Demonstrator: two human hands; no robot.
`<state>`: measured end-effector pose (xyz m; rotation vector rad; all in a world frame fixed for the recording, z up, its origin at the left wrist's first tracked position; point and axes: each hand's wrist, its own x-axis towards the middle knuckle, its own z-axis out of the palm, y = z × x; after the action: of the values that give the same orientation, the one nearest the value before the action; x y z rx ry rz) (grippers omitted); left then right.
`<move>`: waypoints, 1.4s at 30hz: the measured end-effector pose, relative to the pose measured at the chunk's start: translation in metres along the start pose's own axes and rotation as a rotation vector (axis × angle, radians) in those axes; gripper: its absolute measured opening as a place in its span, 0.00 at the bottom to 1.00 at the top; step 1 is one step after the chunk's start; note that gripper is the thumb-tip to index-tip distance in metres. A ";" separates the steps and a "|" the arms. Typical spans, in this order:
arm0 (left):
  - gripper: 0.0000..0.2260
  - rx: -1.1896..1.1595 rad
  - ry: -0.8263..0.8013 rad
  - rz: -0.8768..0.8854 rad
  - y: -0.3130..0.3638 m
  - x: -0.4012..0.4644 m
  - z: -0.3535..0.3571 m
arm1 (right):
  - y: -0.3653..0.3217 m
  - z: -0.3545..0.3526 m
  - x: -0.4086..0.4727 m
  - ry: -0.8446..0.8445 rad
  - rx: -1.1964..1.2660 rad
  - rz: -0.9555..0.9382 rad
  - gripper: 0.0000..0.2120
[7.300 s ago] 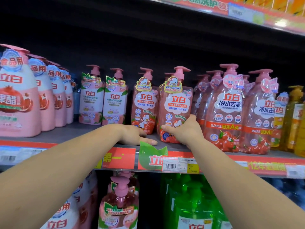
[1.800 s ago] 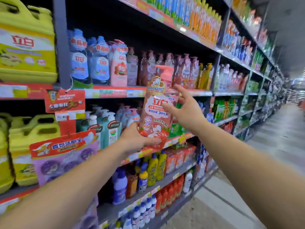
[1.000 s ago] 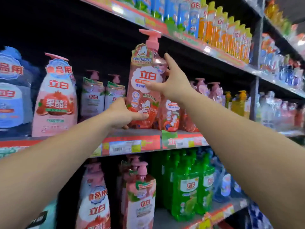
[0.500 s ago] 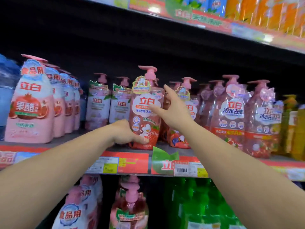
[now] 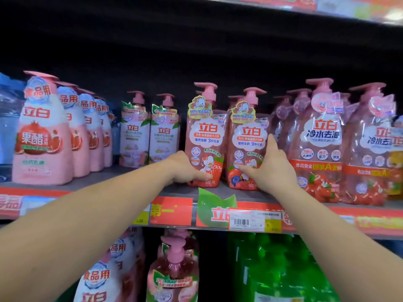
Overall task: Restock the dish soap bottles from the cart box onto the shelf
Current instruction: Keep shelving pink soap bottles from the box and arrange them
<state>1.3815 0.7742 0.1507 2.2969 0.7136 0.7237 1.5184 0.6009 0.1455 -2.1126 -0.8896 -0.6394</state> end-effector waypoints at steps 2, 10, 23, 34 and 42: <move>0.25 -0.022 -0.002 -0.006 0.001 0.000 0.001 | 0.002 -0.001 0.001 -0.002 0.001 -0.013 0.54; 0.27 -0.039 -0.015 -0.027 0.004 -0.005 0.000 | 0.005 -0.002 0.002 -0.051 0.071 -0.042 0.54; 0.42 0.177 0.185 0.052 -0.015 -0.064 -0.062 | -0.090 -0.006 -0.053 0.040 0.054 -0.211 0.38; 0.26 0.896 0.490 -0.140 -0.256 -0.311 -0.278 | -0.419 0.141 -0.254 -0.295 0.213 -0.702 0.29; 0.29 1.020 0.495 -0.753 -0.412 -0.538 -0.423 | -0.654 0.214 -0.469 -0.680 0.438 -0.966 0.29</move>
<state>0.6063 0.8680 -0.0200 2.2916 2.4557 0.6087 0.7585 0.9038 -0.0090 -1.3972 -2.2423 -0.0997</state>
